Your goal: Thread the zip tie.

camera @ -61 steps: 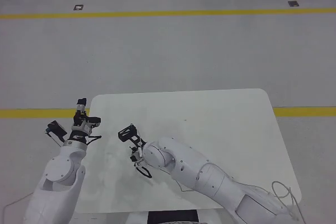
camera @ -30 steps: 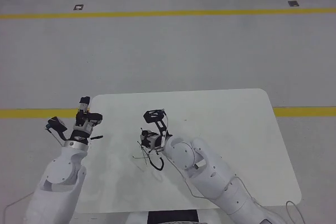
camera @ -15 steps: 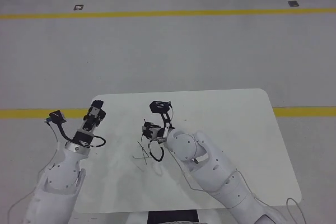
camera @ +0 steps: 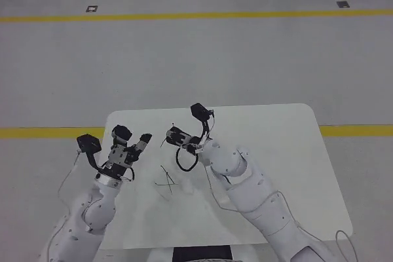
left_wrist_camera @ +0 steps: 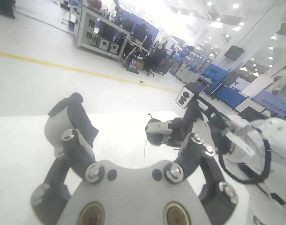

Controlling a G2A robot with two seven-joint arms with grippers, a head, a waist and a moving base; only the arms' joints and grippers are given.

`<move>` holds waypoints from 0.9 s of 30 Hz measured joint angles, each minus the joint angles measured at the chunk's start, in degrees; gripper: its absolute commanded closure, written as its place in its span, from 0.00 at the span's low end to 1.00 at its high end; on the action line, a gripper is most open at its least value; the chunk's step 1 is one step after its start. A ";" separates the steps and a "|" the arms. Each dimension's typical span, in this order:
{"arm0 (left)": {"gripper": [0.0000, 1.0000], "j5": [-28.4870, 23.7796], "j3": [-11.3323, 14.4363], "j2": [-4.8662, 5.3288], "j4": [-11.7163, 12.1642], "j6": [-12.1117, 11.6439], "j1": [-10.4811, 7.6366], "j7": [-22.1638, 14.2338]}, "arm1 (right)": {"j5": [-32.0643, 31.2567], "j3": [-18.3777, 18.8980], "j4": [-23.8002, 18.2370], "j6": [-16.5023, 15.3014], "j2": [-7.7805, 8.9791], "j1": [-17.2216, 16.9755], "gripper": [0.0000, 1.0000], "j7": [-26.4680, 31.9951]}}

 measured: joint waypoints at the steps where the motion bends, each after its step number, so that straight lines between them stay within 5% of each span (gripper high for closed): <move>1: 0.00 0.05 0.15 0.06 0.01 0.00 -0.03 0.85 | 0.11 0.02 0.04 -0.05 0.00 0.04 1.00 0.08; 11: 0.00 3.14 0.72 0.16 0.26 0.00 -0.84 0.53 | -0.10 0.06 -0.03 -0.12 0.00 -0.27 1.00 -0.23; 17: 0.00 22.41 3.36 1.28 8.30 0.00 -3.23 12.35 | 5.01 1.95 0.39 -1.20 -0.09 -0.89 1.00 -2.71; 22: 0.00 26.79 6.16 2.69 13.50 0.00 -4.81 19.79 | 8.33 1.53 2.97 -1.96 -0.49 1.63 1.00 -1.98; 27: 0.00 30.26 7.13 3.32 15.90 0.00 -5.76 21.86 | 9.11 1.27 4.00 -2.57 -0.56 2.43 1.00 -1.07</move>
